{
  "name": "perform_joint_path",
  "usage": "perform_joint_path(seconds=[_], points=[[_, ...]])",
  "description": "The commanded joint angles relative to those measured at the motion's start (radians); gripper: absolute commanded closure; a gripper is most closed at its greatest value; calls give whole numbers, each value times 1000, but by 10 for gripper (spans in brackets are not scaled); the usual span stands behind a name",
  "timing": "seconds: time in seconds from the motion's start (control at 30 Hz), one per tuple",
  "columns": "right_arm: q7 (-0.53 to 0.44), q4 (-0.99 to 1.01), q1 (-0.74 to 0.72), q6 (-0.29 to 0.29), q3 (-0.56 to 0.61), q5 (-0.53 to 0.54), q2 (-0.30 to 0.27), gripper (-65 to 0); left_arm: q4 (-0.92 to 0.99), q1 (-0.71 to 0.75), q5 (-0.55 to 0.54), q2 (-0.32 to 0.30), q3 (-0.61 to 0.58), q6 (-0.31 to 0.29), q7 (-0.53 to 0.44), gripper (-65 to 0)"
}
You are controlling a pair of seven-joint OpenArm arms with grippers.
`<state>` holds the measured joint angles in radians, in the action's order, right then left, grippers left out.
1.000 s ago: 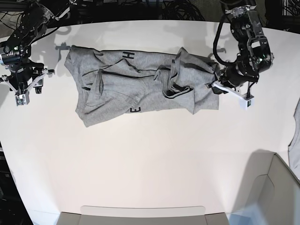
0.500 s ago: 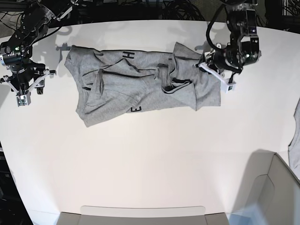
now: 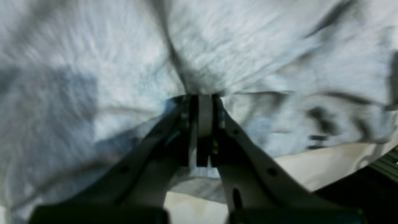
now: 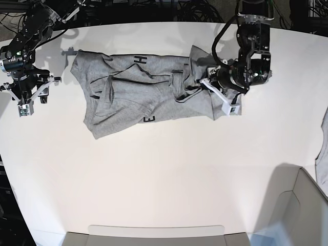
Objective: Fold the T-shirt properly
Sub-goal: 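Grasp the hem end with left gripper and fold it toward the collar, then grasp the collar end with right gripper and push it toward left gripper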
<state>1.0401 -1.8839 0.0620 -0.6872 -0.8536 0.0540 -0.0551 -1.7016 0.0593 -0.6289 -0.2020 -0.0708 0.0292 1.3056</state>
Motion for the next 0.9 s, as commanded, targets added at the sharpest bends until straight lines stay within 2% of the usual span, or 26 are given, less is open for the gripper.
perform_joint_path(seconds=[0.0,0.23,0.4,0.53,0.6,0.7,0.77,0.8,0.87], points=[[-19,-15,-9,-11,-3,13,-13,-249,-8,-29,-10,-6,-2,1,-13,-29],[-19,-15,-11,-11,-5,16,-13,-249,11,-131,-10,83,-4,1,-14,-30],[-19,-16,-14,-11,-3,17,1,-249,122,-227,-10,169,-5,-2,-14,-30],[-8,-23,-34,-11,-3,54,10,-249,125,-249,-16,184,-5,-1,-11,-30],[33,-24,-34,-11,-8,148,10,-249,111,-247,-16,181,-5,-1,-11,-30],[199,-23,-41,-11,-28,337,-2,-249,110,-232,-12,172,1,-1,-7,-30],[320,-10,-70,-11,-69,464,-13,-249,110,-201,-15,144,2,-1,-13,-30],[356,14,-84,-11,-99,528,-13,-249,110,-192,-15,135,2,-1,-13,-30],[356,76,-110,-11,-145,634,-19,-249,110,-181,-15,126,4,-1,-14,-30]])
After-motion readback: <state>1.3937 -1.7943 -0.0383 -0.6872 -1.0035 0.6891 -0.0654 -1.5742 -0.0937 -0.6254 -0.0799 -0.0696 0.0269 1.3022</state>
